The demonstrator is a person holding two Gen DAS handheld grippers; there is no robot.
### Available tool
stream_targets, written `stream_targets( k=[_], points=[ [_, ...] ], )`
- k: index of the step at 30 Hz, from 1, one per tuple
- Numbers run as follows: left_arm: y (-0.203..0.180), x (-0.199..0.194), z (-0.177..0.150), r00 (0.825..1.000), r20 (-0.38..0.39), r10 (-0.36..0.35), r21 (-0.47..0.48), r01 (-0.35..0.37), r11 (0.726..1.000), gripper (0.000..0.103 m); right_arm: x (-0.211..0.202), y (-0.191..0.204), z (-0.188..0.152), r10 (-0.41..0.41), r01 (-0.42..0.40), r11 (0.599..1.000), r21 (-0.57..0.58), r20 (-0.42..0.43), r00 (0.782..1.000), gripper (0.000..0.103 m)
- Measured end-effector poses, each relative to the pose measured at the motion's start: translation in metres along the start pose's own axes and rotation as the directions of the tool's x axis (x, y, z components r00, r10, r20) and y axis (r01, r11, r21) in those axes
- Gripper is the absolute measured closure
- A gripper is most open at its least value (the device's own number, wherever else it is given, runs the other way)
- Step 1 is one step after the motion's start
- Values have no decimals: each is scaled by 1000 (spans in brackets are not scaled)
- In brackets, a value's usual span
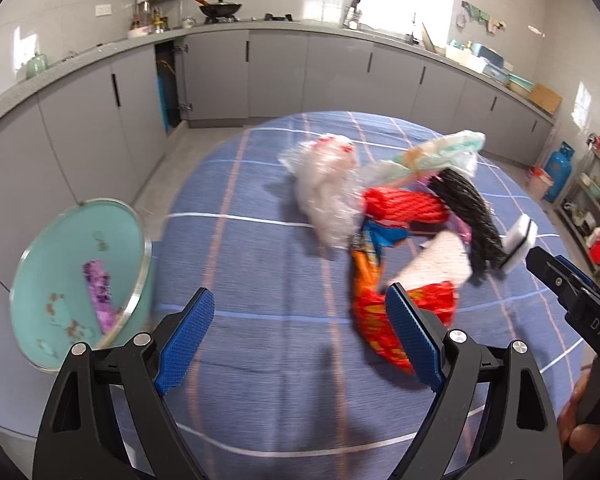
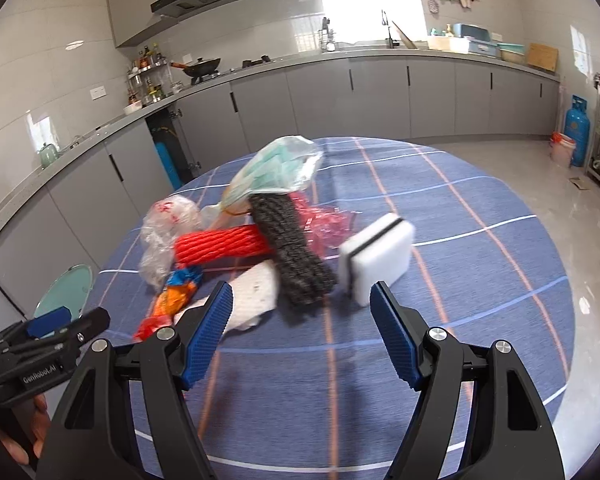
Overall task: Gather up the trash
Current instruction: 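Move the left tool back to the pile and grasp the orange wrapper, then lift the orange wrapper with the left tool while the right tool grasps the black scrubber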
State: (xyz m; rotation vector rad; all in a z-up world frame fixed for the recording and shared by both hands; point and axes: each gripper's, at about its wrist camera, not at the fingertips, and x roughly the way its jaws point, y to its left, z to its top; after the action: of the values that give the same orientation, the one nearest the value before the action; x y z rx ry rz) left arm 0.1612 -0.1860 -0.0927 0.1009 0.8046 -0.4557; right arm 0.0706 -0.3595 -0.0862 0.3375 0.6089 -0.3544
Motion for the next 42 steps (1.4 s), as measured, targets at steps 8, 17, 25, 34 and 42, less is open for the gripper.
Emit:
stream_targets(
  k=[8, 17, 25, 34, 42],
  points=[
    [-29, 22, -4, 997, -58, -50, -20, 49, 999, 17, 4, -8, 6, 15, -16, 1000, 9, 8, 1000, 32],
    [-34, 45, -14, 984, -98, -147, -116, 136, 984, 70, 6, -14, 4, 35, -35, 999, 20, -1, 999, 38],
    [-37, 40, -12, 983, -83, -165, -79, 158, 984, 79, 7, -14, 11, 43, -43, 999, 24, 2, 999, 44],
    [-20, -21, -6, 992, 60, -114, 32, 112, 993, 79, 30, 6, 27, 39, -39, 999, -25, -11, 999, 44],
    [19, -39, 1, 992, 101, -74, -34, 78, 996, 79, 65, 27, 29, 2, -9, 995, -97, -72, 997, 47]
  ],
)
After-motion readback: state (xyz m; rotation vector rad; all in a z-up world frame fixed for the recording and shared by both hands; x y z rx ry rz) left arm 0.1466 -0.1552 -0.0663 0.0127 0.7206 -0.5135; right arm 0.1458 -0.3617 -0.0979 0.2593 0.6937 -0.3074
